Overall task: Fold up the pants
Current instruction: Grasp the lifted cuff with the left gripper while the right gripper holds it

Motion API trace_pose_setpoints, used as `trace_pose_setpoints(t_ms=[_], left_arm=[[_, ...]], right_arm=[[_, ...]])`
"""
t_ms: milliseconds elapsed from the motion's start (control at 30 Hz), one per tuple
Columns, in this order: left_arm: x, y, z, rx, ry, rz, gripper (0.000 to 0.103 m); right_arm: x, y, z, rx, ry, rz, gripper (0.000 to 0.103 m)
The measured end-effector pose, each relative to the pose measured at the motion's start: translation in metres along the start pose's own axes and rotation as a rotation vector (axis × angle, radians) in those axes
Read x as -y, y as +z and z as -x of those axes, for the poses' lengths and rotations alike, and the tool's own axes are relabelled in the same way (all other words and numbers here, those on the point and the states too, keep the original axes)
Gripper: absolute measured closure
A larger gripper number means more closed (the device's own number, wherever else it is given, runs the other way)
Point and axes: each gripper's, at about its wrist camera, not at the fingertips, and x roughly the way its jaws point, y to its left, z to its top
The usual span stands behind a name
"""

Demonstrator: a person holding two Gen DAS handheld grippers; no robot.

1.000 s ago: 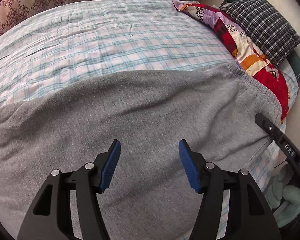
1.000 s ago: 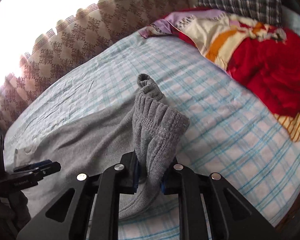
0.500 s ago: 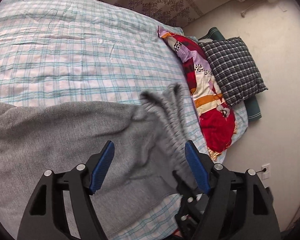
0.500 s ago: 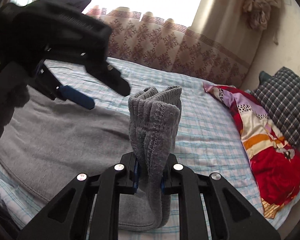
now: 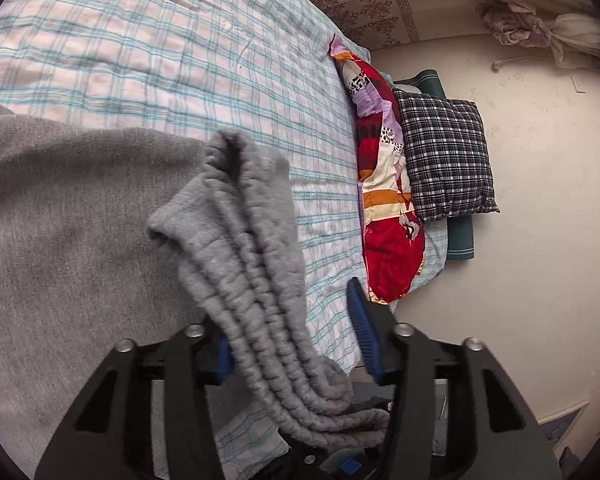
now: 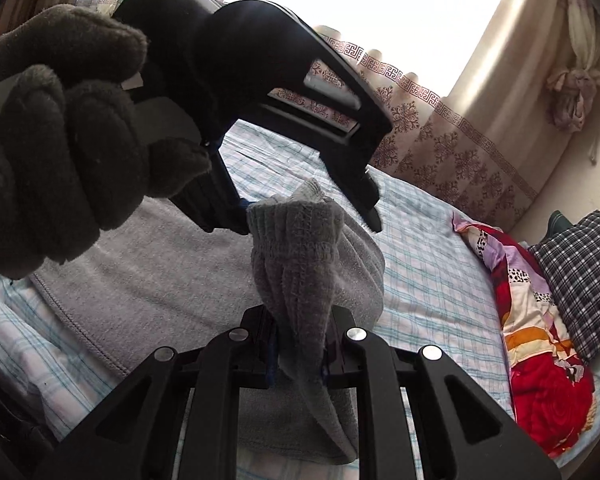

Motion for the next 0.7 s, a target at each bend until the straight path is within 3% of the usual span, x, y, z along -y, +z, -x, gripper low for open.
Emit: trace_pose_setpoints(t_ms=[167,367,500,700], left_arm=[[0.013,0.001,0.029,0.081,0.042,-0.125,0.083],[0.021,-0.004,0.109,0.21,0.115,-0.256,0.083],[-0.002,-0.018,0.171,0.294,0.182,-0.266,0.083],[-0.063,-0.043,0.247,0.382,0.252,-0.196,0.083]], right_arm=[[-0.007,0.019,0.006,0.037,0.05,-0.008,0.089],[-0.04,0.061,0.02,0.143,0.169,0.022,0.089],[-0.079,0.089,0.021,0.183,0.288,0.048,0.089],[-0.145,0.116,0.015,0.199,0.408,0.125,0.089]])
